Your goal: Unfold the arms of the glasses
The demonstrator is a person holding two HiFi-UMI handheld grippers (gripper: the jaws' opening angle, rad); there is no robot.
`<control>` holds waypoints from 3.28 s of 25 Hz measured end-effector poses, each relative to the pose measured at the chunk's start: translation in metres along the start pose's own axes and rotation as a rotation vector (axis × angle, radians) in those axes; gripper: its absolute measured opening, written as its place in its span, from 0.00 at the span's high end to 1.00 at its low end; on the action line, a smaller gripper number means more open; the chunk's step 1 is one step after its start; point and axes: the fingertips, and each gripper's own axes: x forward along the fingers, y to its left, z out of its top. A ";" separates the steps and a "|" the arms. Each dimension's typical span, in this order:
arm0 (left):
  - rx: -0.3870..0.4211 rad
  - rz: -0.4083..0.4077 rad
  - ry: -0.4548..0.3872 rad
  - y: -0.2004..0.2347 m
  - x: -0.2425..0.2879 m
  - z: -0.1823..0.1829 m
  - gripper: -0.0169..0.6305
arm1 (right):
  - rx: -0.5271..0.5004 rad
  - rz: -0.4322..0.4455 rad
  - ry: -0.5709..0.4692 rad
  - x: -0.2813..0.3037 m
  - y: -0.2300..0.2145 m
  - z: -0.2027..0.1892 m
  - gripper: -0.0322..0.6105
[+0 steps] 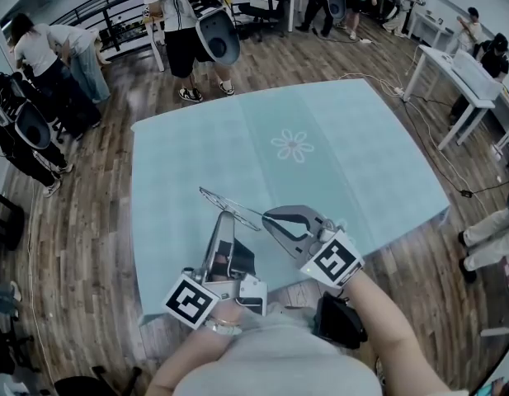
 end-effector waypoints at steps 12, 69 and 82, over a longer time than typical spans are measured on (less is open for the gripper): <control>-0.037 -0.013 0.167 0.003 0.001 -0.008 0.96 | 0.010 -0.062 0.016 -0.012 -0.022 -0.005 0.92; -0.270 -0.276 0.782 -0.007 -0.009 -0.024 0.96 | 0.032 -0.193 0.015 -0.047 -0.067 -0.010 0.76; -0.316 -0.302 0.803 -0.022 -0.011 -0.024 0.96 | 0.065 -0.157 -0.021 -0.043 -0.050 -0.008 0.75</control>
